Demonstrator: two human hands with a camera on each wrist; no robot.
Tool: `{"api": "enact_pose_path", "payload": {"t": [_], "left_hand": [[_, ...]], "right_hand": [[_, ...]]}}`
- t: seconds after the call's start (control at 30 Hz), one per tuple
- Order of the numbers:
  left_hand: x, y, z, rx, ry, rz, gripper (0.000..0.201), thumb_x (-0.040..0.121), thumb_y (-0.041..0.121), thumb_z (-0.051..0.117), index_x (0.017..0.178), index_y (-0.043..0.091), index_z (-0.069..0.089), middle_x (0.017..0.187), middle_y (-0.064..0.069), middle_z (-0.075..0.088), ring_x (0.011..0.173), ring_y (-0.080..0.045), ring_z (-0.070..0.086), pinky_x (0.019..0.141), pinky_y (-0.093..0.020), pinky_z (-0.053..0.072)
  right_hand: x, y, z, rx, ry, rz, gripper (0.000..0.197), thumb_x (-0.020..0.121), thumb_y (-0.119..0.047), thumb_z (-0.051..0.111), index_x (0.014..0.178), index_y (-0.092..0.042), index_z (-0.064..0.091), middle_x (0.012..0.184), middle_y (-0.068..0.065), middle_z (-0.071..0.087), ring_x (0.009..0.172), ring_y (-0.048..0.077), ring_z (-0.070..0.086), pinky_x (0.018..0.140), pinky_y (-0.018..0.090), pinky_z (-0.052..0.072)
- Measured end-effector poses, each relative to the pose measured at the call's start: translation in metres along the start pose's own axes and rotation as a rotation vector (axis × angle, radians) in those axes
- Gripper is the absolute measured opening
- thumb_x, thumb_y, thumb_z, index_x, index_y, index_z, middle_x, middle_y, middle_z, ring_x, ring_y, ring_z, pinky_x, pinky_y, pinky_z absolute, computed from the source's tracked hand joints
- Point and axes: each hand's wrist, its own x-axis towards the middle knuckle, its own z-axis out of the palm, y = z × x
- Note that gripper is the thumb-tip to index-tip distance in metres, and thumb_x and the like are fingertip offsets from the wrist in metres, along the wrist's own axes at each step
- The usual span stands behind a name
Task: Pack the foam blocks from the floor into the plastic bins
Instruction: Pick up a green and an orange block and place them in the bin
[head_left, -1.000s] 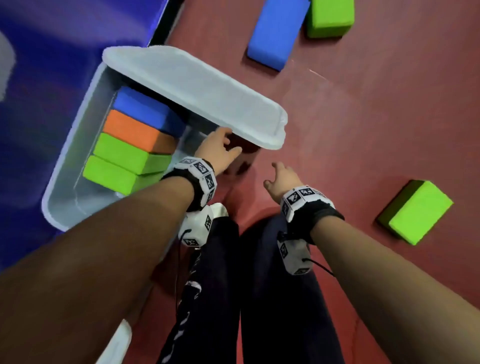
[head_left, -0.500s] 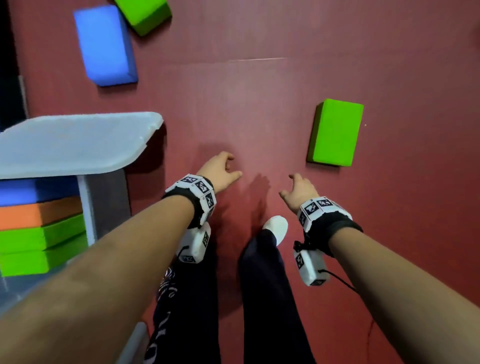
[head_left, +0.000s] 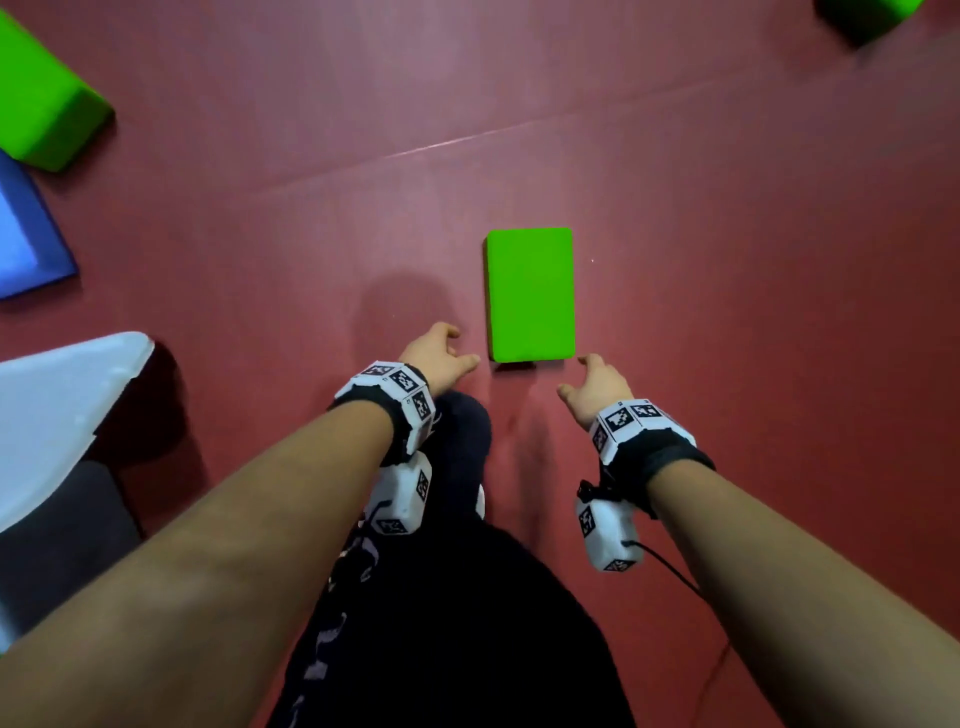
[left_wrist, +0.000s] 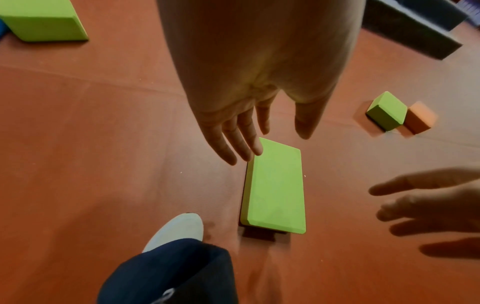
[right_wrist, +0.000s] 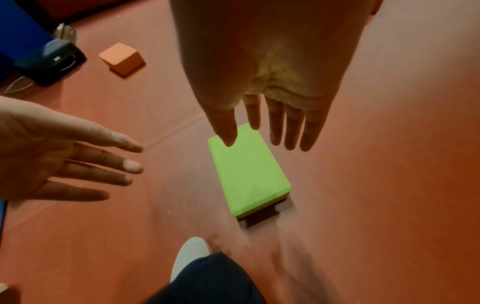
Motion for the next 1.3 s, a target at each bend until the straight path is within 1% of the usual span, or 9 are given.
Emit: {"api": "enact_pose_path", "payload": {"t": [0.2,0.57,0.77,0.93,1.0,1.07,1.13,1.23,1.3], "left_hand": [[0.065,0.025,0.011,-0.034,0.013,-0.057,0.050,0.086,0.029,0.067,0.129,0.011,0.048,0.096,-0.003,0.060,0.092,-0.025,0.060,0.086,-0.033,0.045],[0.196,0.027,0.066,-0.163,0.179,-0.258,0.068,0.086,0.026,0.067,0.142,0.006,0.033,0.132,-0.016,0.053,0.122,-0.030,0.050,0.099,-0.033,0.038],[0.245,0.032,0.090,-0.377,0.226,-0.354,0.079,0.087,0.033,0.067,0.147,0.005,0.023,0.146,-0.012,0.040,0.131,-0.027,0.043,0.103,-0.030,0.034],[0.247,0.055,0.092,-0.556,0.151,-0.358,0.088,0.077,0.040,0.075,0.145,0.004,0.034,0.143,-0.013,0.048,0.125,-0.026,0.052,0.107,-0.037,0.039],[0.241,0.069,0.091,-0.592,0.124,-0.342,0.099,0.054,0.055,0.082,0.136,0.012,0.048,0.129,-0.009,0.061,0.112,-0.025,0.061,0.102,-0.043,0.046],[0.238,0.081,0.093,-0.512,0.134,-0.303,0.109,0.037,0.069,0.077,0.129,0.019,0.048,0.127,-0.003,0.057,0.111,-0.024,0.060,0.099,-0.047,0.048],[0.219,0.121,0.088,-0.417,0.119,-0.248,0.106,0.043,0.072,0.074,0.129,0.018,0.043,0.130,-0.001,0.049,0.115,-0.022,0.056,0.098,-0.045,0.048],[0.195,0.184,0.080,-0.323,0.096,-0.145,0.090,0.070,0.049,0.078,0.136,0.012,0.031,0.122,-0.003,0.050,0.110,-0.019,0.054,0.096,-0.040,0.048],[0.185,0.215,0.072,-0.306,0.074,-0.067,0.103,0.071,0.044,0.080,0.147,0.020,0.015,0.123,-0.006,0.053,0.108,-0.020,0.056,0.096,-0.037,0.047]], "right_hand": [[0.070,-0.012,-0.022,0.031,-0.026,-0.038,0.058,0.089,-0.021,0.058,0.140,-0.009,0.036,0.135,0.019,0.047,0.124,0.033,0.047,0.098,0.033,0.038],[0.213,-0.009,-0.009,0.084,-0.062,-0.057,0.063,0.085,-0.016,0.061,0.139,-0.008,0.032,0.134,0.018,0.043,0.122,0.036,0.045,0.097,0.038,0.039],[0.274,0.001,-0.004,0.280,-0.196,-0.130,0.077,0.082,-0.021,0.061,0.148,-0.026,0.022,0.123,0.008,0.059,0.107,0.029,0.060,0.094,0.036,0.048],[0.279,0.014,-0.025,0.450,-0.168,-0.071,0.045,0.086,-0.022,0.059,0.128,-0.016,0.045,0.099,0.003,0.056,0.084,0.020,0.055,0.072,0.025,0.040],[0.275,0.022,-0.043,0.503,-0.148,-0.058,0.040,0.087,-0.022,0.059,0.124,-0.014,0.046,0.100,0.004,0.056,0.080,0.019,0.052,0.070,0.026,0.039],[0.267,0.029,-0.063,0.544,-0.120,-0.042,0.037,0.088,-0.021,0.060,0.121,-0.012,0.046,0.098,0.004,0.055,0.079,0.018,0.051,0.069,0.026,0.039],[0.255,0.038,-0.092,0.571,-0.088,-0.016,0.039,0.087,-0.021,0.061,0.120,-0.009,0.045,0.100,0.005,0.054,0.082,0.020,0.050,0.070,0.027,0.039],[0.242,0.049,-0.143,0.603,-0.033,0.007,0.041,0.086,-0.020,0.063,0.121,-0.008,0.045,0.107,0.008,0.057,0.088,0.022,0.052,0.073,0.028,0.040],[0.236,0.053,-0.177,0.597,-0.021,0.003,0.038,0.086,-0.019,0.062,0.119,-0.009,0.046,0.110,0.009,0.059,0.086,0.021,0.052,0.071,0.027,0.039]]}}
